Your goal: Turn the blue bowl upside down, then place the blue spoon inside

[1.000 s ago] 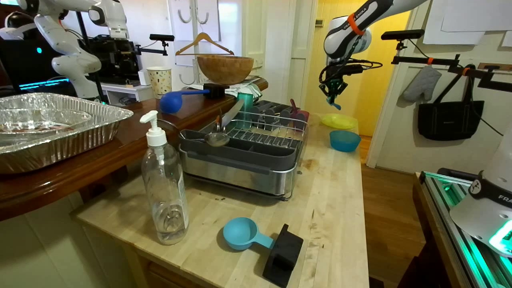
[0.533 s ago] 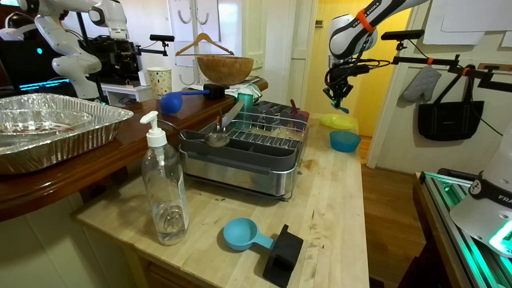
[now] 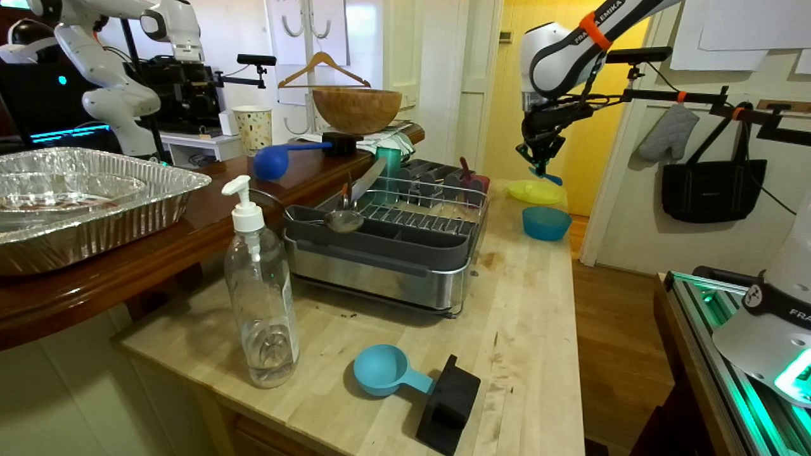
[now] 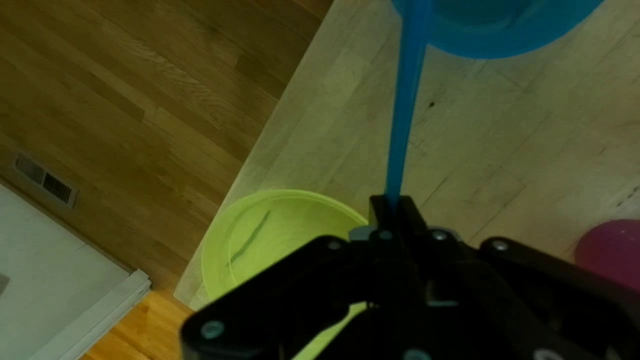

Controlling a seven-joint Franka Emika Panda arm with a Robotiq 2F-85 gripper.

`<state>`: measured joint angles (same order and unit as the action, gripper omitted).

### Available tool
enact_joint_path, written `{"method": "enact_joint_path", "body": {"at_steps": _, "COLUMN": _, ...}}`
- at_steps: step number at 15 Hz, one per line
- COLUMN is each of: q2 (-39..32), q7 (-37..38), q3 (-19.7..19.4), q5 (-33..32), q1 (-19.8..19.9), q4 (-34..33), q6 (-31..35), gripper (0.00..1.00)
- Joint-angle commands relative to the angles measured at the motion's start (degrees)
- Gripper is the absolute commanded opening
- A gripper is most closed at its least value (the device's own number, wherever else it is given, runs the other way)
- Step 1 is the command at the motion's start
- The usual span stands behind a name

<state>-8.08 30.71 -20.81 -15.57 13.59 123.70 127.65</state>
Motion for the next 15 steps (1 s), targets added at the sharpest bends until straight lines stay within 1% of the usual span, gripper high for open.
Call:
{"method": "enact_joint_path", "body": {"at_steps": 1, "q2": 3.7, "q7": 3.1, "q3": 1.2, "q5": -4.0, "q1": -1.2, "q4": 4.6, "q6": -0.5, "gripper": 0.01}}
{"method": "enact_joint_path", "body": {"at_steps": 11, "q2": 7.1, "q7": 11.6, "q3": 5.2, "q5": -13.9, "q1": -2.1, "q4": 10.6, "q6": -0.4, "gripper": 0.01}}
{"method": "enact_joint_path", "body": {"at_steps": 15, "q2": 8.3, "q7": 12.8, "q3": 6.3, "q5": -15.2, "q1": -1.9, "q4": 12.3, "q6": -0.2, "gripper": 0.01}}
